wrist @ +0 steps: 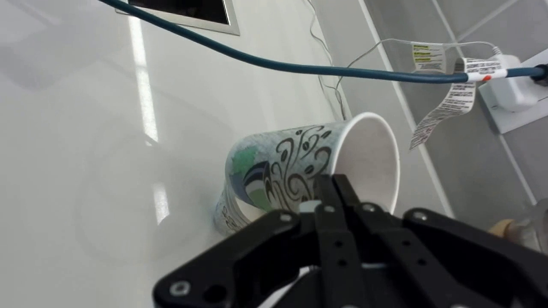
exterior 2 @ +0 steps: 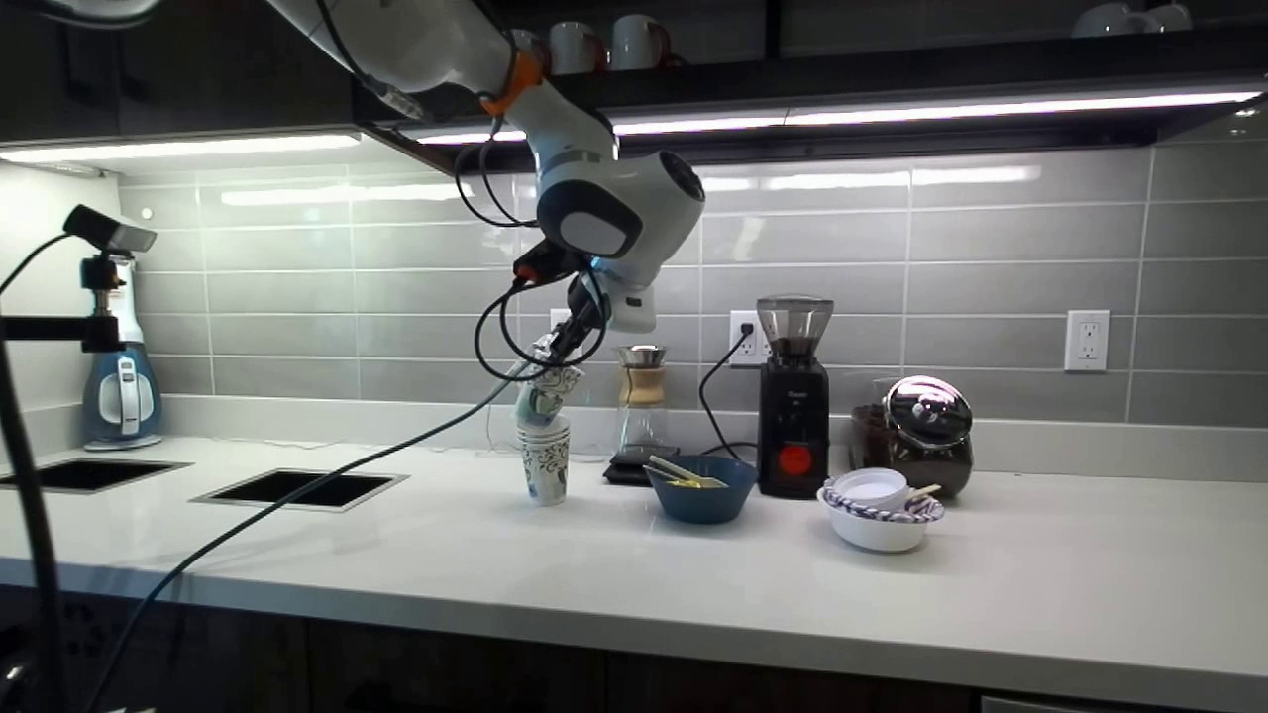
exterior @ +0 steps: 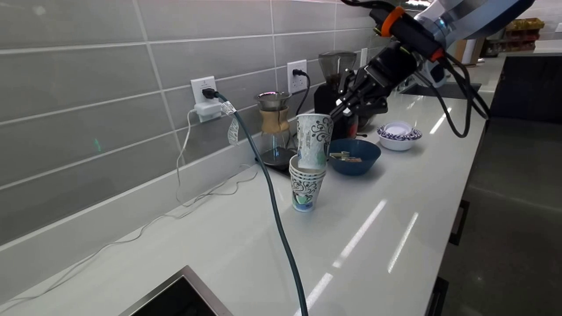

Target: Remove one cup from the stack on the left.

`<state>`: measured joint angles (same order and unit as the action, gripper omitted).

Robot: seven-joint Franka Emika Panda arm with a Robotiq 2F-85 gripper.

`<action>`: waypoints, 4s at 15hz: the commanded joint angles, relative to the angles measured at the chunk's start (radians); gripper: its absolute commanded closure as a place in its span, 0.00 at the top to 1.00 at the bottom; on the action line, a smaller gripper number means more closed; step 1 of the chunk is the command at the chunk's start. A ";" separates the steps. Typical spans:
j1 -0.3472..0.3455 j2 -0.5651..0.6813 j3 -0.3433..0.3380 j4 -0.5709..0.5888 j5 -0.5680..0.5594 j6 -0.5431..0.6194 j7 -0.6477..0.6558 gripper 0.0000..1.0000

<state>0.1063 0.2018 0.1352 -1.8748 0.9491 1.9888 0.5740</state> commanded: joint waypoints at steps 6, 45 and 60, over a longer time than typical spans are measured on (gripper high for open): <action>0.011 -0.031 -0.019 -0.037 0.001 0.005 0.011 0.03; 0.046 -0.013 -0.006 -0.277 -0.145 0.562 -0.124 0.01; 0.064 -0.295 0.019 -0.369 -0.631 0.378 0.416 1.00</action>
<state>0.1858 -0.0103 0.1532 -2.2030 0.5120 2.4164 0.7978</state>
